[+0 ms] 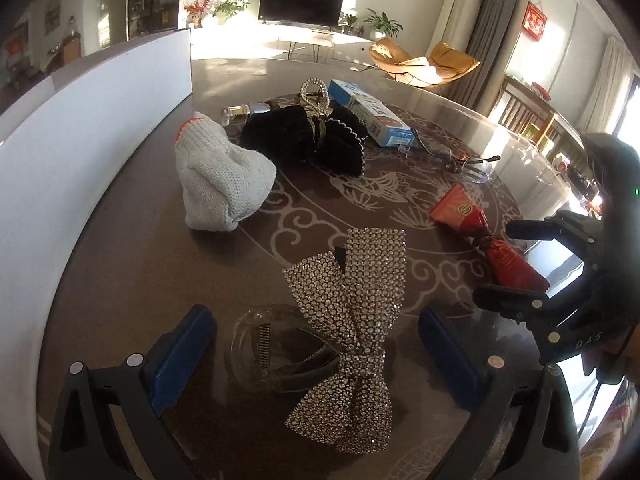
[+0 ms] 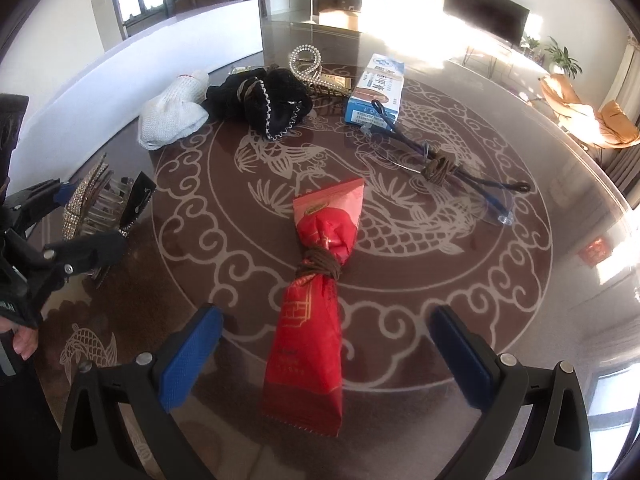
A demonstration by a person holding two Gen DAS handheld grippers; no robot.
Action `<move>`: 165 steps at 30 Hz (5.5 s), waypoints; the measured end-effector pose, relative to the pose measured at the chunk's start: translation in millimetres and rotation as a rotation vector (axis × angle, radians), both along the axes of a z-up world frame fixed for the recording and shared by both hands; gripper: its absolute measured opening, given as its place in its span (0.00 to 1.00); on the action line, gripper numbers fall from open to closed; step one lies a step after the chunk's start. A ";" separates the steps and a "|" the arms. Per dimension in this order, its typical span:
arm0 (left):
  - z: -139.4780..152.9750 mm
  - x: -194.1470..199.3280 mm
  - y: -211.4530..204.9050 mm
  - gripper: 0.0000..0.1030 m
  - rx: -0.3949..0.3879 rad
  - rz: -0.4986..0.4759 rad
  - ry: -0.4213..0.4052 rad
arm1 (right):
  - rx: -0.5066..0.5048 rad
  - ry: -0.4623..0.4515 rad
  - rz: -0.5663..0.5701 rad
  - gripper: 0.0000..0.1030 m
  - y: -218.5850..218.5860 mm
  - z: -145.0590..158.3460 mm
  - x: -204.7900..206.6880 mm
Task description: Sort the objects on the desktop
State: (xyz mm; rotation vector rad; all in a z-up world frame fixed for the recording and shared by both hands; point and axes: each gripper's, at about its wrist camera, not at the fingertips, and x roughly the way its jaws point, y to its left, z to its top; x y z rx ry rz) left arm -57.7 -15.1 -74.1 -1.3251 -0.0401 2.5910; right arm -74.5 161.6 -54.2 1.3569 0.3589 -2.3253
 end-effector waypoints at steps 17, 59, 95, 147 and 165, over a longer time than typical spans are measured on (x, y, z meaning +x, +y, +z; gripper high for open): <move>51.2 42.9 -25.7 0.50 0.095 0.060 0.156 | -0.063 0.022 -0.045 0.19 20.1 50.9 34.3; 95.7 41.7 -277.8 0.93 0.008 0.657 0.050 | -0.262 0.159 0.219 0.87 -324.5 126.0 -73.2; 18.5 34.4 16.5 1.00 0.004 0.096 -0.006 | -0.035 0.106 -0.358 1.00 88.6 3.3 73.5; -4.4 13.9 31.0 1.00 -0.129 0.074 0.029 | -0.032 0.108 -0.358 1.00 86.7 3.4 72.7; -4.1 14.1 31.1 1.00 -0.129 0.074 0.030 | -0.032 0.108 -0.358 1.00 86.9 3.4 72.6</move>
